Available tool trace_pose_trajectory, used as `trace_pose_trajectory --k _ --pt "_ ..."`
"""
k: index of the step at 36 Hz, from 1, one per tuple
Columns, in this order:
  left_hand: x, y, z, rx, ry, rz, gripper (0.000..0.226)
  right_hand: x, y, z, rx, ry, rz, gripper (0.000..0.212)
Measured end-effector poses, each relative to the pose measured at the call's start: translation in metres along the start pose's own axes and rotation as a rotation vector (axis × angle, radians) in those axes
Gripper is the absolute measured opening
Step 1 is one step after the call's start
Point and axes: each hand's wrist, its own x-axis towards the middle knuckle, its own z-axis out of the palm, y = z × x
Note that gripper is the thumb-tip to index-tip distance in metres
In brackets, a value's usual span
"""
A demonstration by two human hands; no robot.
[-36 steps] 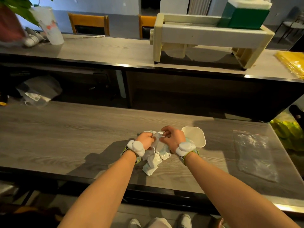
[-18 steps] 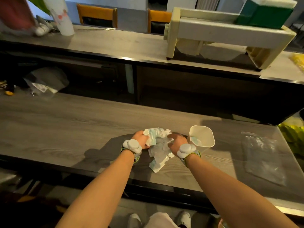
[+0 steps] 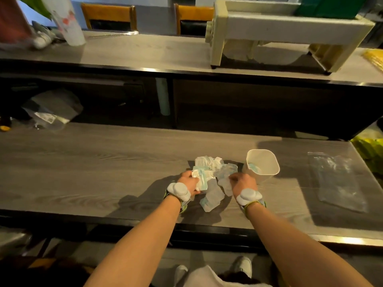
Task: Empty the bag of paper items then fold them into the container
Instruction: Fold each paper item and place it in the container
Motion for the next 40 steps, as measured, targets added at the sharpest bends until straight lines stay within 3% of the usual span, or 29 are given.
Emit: trace_pose_trajectory --k 6,10,14,21,25,32,36,40 --pt "-0.006 0.001 -0.001 0.123 -0.062 0.033 0.042 -0.013 -0.001 0.000 0.085 0.136 0.074 0.025" --pt "-0.011 0.007 -0.001 0.110 -0.051 0.051 0.037 -0.015 -0.007 -0.001 0.554 0.216 0.131 0.022" --pt "-0.017 0.013 0.003 0.091 -0.004 0.064 0.011 -0.021 -0.020 -0.007 0.967 0.125 0.176 0.042" --pt "-0.006 0.016 0.018 0.068 -0.048 0.119 0.018 -0.009 -0.026 -0.005 0.897 -0.003 0.180 0.022" --pt "0.006 0.016 0.029 0.090 -0.065 0.160 0.016 -0.016 -0.031 -0.019 1.014 -0.035 0.214 0.011" --pt "-0.047 0.056 0.062 0.128 -0.051 0.237 0.021 -0.006 -0.020 -0.032 1.125 -0.079 0.270 0.031" --pt "-0.053 0.072 0.075 0.205 -0.020 0.263 0.030 -0.010 -0.017 -0.049 1.158 -0.092 0.253 0.010" --pt "-0.054 0.088 0.102 0.209 -0.011 0.211 0.045 -0.005 -0.005 -0.066 1.151 -0.092 0.254 0.013"
